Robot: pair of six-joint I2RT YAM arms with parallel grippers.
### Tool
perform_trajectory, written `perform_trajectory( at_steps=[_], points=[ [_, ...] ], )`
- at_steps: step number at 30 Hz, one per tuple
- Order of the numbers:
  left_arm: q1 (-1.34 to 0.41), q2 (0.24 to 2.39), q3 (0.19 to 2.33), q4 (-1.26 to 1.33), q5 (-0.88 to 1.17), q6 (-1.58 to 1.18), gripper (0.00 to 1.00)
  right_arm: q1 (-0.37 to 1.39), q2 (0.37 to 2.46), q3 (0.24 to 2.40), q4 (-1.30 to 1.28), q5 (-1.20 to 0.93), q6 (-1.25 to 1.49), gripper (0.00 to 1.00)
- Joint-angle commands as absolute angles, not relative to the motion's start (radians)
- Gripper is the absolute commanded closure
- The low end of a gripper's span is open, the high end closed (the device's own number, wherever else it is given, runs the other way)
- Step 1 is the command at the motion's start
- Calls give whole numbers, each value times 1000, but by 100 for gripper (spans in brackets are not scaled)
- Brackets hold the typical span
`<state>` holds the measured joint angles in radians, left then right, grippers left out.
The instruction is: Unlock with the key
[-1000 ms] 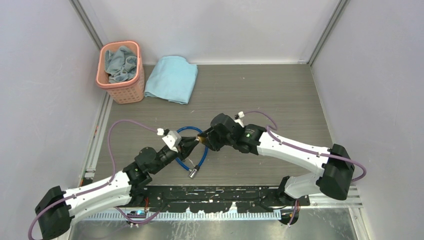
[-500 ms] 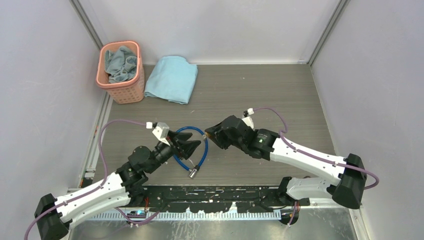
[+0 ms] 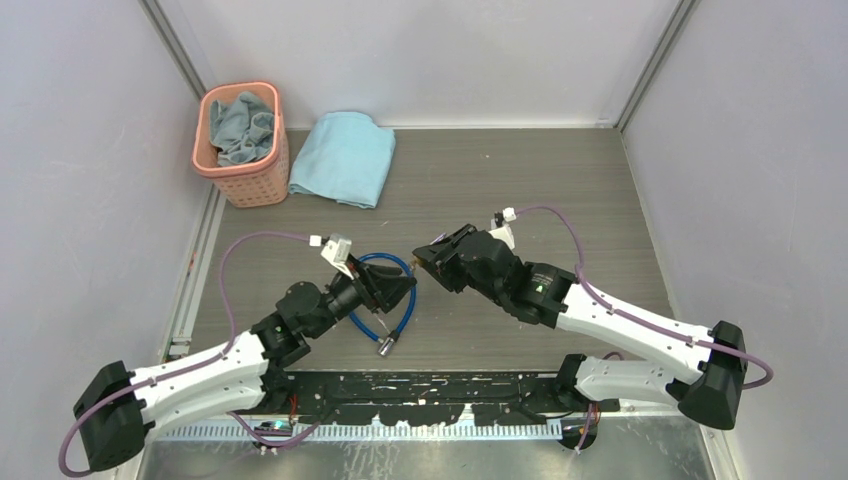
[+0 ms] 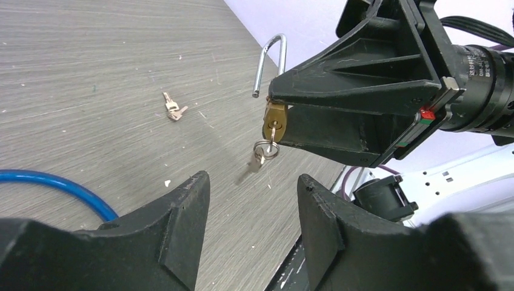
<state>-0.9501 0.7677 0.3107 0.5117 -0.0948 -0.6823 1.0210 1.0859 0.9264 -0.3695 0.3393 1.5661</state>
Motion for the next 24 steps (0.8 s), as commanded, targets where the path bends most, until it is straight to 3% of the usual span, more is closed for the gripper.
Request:
perform_trajectory(
  at_steps=[1,13,18,24],
  points=[
    [-955,828,358,709,-44,-694,45,1026,1053,942,-318,362,1540,99],
    [-956,867,378,763,-75,-617,45,1025,1051,959,-351,329,1537,99],
    [-955,885,388,778,-60,-605,57,1026,1055,968,-339,303,1530,99],
    [-956,922,383,837,-52,-609,59,1026,1058,973,-311,266,1523,99]
  ],
)
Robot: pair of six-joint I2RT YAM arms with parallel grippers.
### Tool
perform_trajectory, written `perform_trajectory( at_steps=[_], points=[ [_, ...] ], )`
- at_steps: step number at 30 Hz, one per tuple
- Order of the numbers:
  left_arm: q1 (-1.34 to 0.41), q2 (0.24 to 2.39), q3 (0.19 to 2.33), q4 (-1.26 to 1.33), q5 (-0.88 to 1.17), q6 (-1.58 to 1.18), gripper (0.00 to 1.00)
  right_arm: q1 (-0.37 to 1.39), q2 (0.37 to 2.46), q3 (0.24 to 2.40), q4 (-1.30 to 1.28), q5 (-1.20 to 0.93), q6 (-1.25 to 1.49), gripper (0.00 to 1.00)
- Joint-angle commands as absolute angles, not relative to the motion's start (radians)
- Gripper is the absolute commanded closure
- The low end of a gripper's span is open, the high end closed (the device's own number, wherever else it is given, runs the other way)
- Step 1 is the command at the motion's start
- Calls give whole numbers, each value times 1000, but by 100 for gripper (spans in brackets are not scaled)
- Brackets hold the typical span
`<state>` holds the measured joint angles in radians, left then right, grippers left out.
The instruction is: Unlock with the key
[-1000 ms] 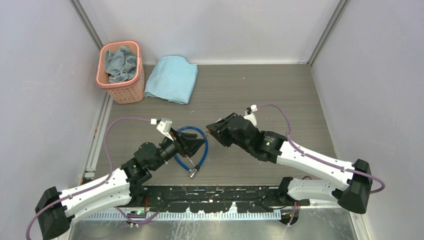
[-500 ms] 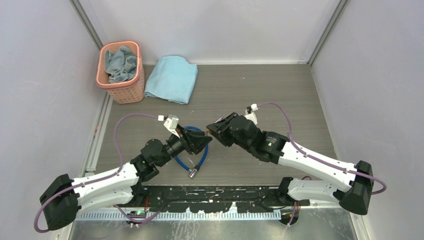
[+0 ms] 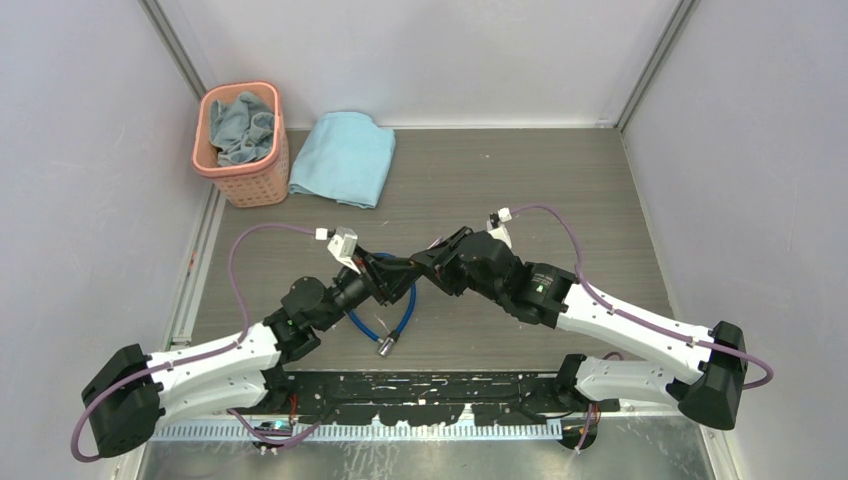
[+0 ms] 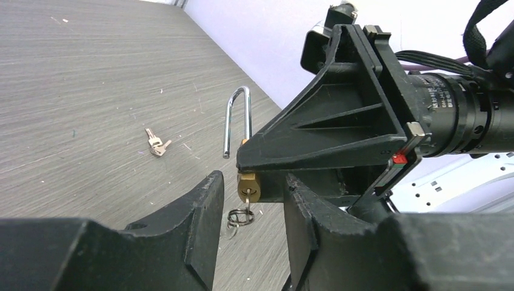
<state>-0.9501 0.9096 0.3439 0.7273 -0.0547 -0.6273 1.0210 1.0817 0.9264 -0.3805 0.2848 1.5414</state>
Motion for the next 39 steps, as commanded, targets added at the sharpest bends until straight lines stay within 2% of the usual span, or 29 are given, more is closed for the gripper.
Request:
perform_trajectory(
  at_steps=[1,5,15,17,23,25,26,29,31,32,39],
  points=[
    [-955,926,383,843,-52,-610,59,1025,1059,973,-307,260,1523,99],
    [-956,931,380,858,-52,-608,59,1026,1061,971,-295,238,1525,99],
    [-956,945,370,887,-59,-609,68,1026,1065,971,-266,203,1532,99],
    [-955,950,369,891,-64,-609,72,1025,1064,968,-258,196,1534,99],
    [-956,973,370,909,-72,-610,97,1026,1063,954,-230,185,1537,99],
    [-956,976,367,915,-77,-612,100,1025,1057,937,-212,198,1532,97],
    [-956,975,366,916,-77,-612,100,1026,1052,928,-202,207,1531,85],
    [-956,966,357,916,-76,-610,100,1026,1038,906,-189,241,1519,34],
    [-956,954,348,915,-75,-599,100,1026,1027,911,-228,282,1515,10],
    [-956,950,342,912,-73,-589,100,1026,1023,916,-260,312,1517,3],
    [-956,961,319,934,-10,-512,100,1026,995,947,-480,449,1543,0]
  ],
)
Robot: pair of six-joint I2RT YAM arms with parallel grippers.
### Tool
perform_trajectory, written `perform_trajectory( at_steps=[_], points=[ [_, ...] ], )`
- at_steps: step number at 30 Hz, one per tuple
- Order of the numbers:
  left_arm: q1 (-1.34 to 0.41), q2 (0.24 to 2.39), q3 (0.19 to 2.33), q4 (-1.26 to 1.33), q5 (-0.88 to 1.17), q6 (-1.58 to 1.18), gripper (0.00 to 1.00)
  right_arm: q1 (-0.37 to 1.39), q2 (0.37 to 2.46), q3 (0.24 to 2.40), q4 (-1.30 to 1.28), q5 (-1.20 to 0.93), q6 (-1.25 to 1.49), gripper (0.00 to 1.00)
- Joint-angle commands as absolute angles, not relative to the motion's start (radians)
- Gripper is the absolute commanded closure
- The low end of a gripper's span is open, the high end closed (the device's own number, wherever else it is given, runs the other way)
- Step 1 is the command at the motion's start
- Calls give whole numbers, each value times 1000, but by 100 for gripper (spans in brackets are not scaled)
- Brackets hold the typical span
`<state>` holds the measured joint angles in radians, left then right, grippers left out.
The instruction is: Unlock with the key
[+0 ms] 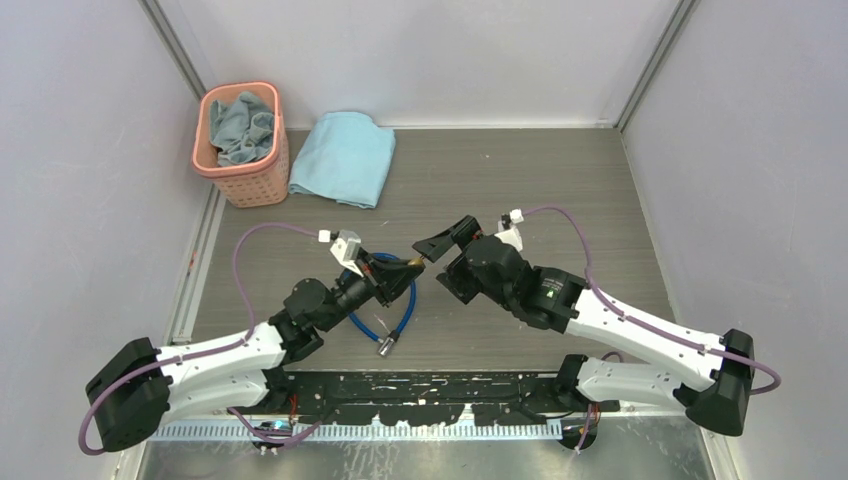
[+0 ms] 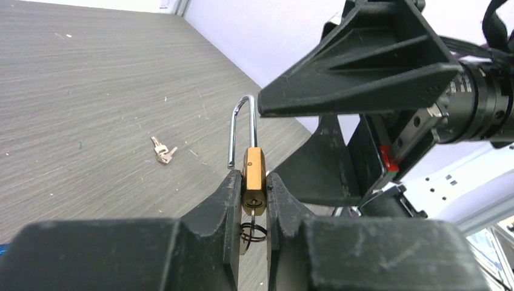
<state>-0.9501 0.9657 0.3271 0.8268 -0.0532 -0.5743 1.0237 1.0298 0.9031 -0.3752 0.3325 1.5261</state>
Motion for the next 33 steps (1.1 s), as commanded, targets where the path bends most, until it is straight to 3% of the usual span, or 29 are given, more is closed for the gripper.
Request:
perform_trajectory(
  at_steps=[1,4,8,15,20,29,33],
  points=[
    [-955,965,316,945,-6,-508,100,1026,990,949,-500,462,1545,0],
    [-955,983,309,977,40,-512,100,1026,974,939,-531,506,1547,5],
    [-955,1005,307,1002,72,-523,100,1026,961,930,-549,556,1550,25],
    [-955,1024,296,1037,104,-544,100,1025,980,938,-554,569,1547,44],
    [-956,1025,289,1049,114,-555,100,1026,1004,946,-542,566,1538,66],
    [-956,1009,277,1049,113,-575,100,1025,1020,950,-515,550,1505,85],
    [-956,996,273,1043,111,-594,100,1026,1018,942,-492,549,1474,98]
  ],
)
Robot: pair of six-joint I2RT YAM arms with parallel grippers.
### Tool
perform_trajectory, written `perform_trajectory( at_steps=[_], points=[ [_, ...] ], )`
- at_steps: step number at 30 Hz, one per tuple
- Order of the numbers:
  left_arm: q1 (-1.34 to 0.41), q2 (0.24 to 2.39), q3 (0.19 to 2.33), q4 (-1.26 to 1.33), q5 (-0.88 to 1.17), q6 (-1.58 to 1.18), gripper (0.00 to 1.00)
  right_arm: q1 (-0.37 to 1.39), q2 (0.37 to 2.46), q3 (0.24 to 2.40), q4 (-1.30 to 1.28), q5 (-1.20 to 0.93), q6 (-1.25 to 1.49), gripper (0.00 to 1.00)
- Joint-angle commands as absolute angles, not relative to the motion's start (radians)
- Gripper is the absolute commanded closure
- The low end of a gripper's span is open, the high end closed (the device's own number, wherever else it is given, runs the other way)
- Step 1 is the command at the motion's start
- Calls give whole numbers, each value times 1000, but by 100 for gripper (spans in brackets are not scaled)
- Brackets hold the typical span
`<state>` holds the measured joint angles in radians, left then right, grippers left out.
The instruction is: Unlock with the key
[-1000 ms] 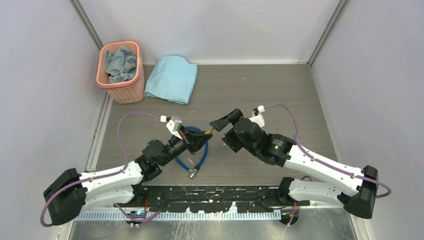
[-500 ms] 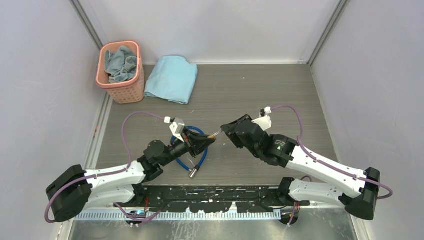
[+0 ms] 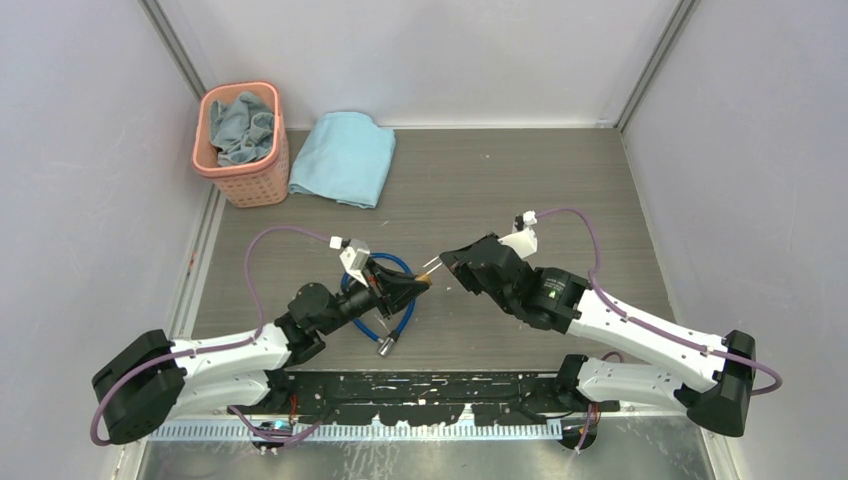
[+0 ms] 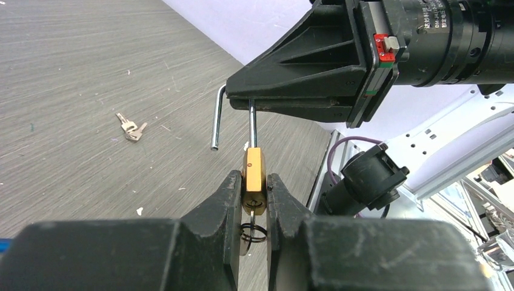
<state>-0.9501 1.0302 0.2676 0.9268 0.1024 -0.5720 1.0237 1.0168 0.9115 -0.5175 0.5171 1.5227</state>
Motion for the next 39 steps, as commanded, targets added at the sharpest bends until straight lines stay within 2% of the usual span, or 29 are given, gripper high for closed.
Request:
perform_trajectory(
  at_steps=[1,7,14,19,24,29,34,39],
  points=[
    [-956,992,273,1039,110,-601,100,1026,1018,941,-486,548,1466,99],
    [-956,971,261,1028,78,-678,100,1026,1004,893,-377,551,1385,99],
    [-956,974,276,967,33,-828,100,1025,925,699,45,575,1171,99],
    [-956,981,277,964,26,-930,100,1026,892,556,397,466,987,99],
    [-956,989,281,963,40,-1022,100,1025,865,460,586,380,878,99],
    [-956,984,274,976,44,-1085,100,1025,825,380,723,327,807,99],
    [-955,982,278,953,39,-1102,99,1025,808,370,749,282,780,99],
    [-955,987,276,949,15,-1103,88,1024,811,381,746,266,768,99]
  ],
)
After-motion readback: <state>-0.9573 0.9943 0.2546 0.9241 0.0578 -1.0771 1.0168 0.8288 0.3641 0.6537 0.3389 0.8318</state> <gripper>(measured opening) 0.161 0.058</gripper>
